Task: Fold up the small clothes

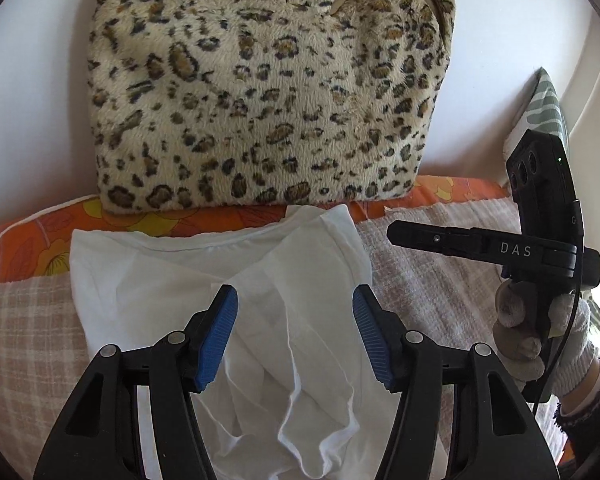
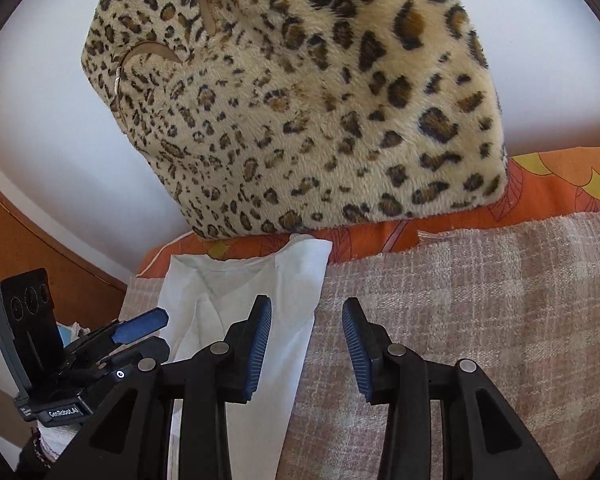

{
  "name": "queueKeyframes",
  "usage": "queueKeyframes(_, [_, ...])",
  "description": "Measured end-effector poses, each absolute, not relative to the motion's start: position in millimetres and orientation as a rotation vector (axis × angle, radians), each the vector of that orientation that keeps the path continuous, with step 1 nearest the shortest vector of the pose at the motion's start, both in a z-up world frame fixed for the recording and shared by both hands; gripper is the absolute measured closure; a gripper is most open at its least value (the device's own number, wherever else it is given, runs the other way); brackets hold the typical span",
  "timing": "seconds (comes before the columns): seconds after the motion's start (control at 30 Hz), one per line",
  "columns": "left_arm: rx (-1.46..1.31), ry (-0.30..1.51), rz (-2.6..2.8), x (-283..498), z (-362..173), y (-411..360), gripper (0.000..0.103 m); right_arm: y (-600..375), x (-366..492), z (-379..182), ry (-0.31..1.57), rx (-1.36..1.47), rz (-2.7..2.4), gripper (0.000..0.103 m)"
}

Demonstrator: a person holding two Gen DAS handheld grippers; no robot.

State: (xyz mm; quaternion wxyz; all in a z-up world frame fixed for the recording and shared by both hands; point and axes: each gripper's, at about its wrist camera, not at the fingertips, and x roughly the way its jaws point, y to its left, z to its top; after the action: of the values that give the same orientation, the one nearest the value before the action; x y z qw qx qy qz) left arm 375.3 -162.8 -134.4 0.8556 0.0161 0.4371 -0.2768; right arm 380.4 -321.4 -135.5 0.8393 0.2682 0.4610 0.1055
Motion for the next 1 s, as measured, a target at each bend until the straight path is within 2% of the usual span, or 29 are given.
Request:
queueKeyframes(0.13, [0.105,0.935,-0.565,394,-150,-176,0.044,-325,398,-145,0.968,0.611,0.23,0.063])
queueKeyframes(0.3, [0.052,0.976,-0.581,413,-167,-176,0.044,-323,412,-153,0.974,0.61,0.238,0.063])
queueKeyframes(0.33, [0.053,0.974,-0.578,413,-169,-176,0.047,-323,414,-155,0.977,0.609,0.238,0.063])
queueKeyframes(0.37, [0.057,0.968,-0.578,413,-171,-176,0.061,-322,417,-157,0.981,0.607,0.234,0.063])
queueKeyframes(0.4, [0.065,0.963,-0.573,412,-173,-176,0.07,-323,419,-159,0.983,0.61,0.233,0.063])
queueKeyframes(0.43, [0.073,0.96,-0.572,411,-176,-177,0.09,-325,420,-161,0.982,0.62,0.234,0.063])
queueKeyframes(0.53, [0.112,0.918,-0.56,406,-176,-177,0.097,-329,423,-165,0.972,0.655,0.24,0.061])
queueKeyframes(0.63, [0.138,0.887,-0.515,402,-177,-178,0.098,-332,422,-167,0.964,0.677,0.244,0.055])
queueKeyframes(0.83, [0.138,0.882,-0.51,400,-177,-175,0.098,-327,426,-171,0.985,0.67,0.31,0.056])
queueKeyframes(0.87, [0.141,0.881,-0.509,401,-177,-175,0.098,-322,428,-171,0.996,0.652,0.32,0.06])
queueKeyframes(0.93, [0.142,0.878,-0.508,399,-178,-175,0.098,-311,434,-171,1.016,0.589,0.301,0.086])
queueKeyframes(1.0, [0.14,0.875,-0.506,399,-177,-176,0.098,-306,440,-163,1.025,0.525,0.249,0.099])
